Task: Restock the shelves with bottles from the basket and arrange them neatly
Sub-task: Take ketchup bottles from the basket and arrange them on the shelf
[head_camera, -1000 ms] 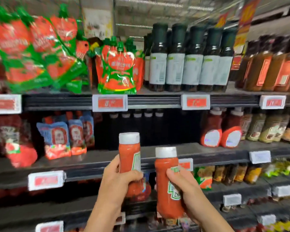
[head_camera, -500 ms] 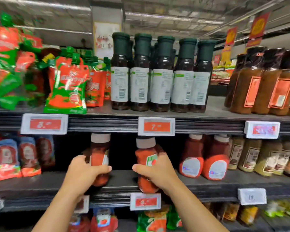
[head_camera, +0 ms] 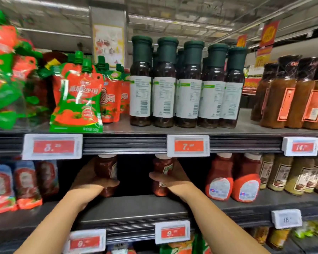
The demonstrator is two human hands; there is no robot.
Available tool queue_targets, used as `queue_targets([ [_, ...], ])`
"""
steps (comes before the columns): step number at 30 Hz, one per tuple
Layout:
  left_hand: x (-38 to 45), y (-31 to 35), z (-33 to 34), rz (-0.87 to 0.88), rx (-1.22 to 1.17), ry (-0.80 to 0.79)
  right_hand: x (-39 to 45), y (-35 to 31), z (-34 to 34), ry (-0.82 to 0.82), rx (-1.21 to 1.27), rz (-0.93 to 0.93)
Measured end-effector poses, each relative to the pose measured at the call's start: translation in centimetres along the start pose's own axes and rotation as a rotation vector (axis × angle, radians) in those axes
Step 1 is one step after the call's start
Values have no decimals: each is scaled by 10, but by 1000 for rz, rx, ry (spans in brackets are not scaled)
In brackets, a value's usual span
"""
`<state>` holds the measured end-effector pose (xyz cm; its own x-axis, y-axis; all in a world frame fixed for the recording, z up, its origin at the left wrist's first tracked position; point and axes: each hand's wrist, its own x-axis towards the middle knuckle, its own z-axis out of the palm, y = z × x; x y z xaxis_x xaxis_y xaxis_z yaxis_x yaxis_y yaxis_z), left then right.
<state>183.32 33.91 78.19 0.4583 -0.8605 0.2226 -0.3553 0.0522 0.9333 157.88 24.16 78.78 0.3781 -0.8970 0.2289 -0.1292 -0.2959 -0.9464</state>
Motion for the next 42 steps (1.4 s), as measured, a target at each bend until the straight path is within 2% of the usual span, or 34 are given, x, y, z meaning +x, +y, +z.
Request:
queue_targets([
  [5, 22, 1, 3, 18, -2, -64, -6, -18, -1, 28, -324, 44],
  [8, 30, -4, 1, 72, 8, -107, -35, -28, -11, -59, -756, 141],
  [10, 30, -11, 1, 100, -9, -112, -62, -34, -12, -4, -1085, 191],
  [11, 30, -14, 2, 108, -25, -113, -74, -39, -8, 49, -1123, 165],
  [13, 30, -18, 4, 107, -12, -139, -91, -49, 6, 39, -990, 61],
  [17, 24, -14, 2, 121, -29, -251, -67, -65, 53, -150, -731, -46],
  [23, 25, -15, 1, 130, -120, -280, 24, -71, 114, -125, -466, -145],
  [28, 35, -24, 0, 106, -82, -108, 63, -57, 145, -205, -367, -121],
  [35, 46, -22, -4, 53, -167, -140, 98, -40, 171, -143, -164, 43],
  [38, 46, -23, -5, 14, -235, -175, 104, -35, 177, -94, 52, 117],
  [42, 47, -23, -6, -23, -389, -99, 110, -17, 185, -89, 385, 67],
])
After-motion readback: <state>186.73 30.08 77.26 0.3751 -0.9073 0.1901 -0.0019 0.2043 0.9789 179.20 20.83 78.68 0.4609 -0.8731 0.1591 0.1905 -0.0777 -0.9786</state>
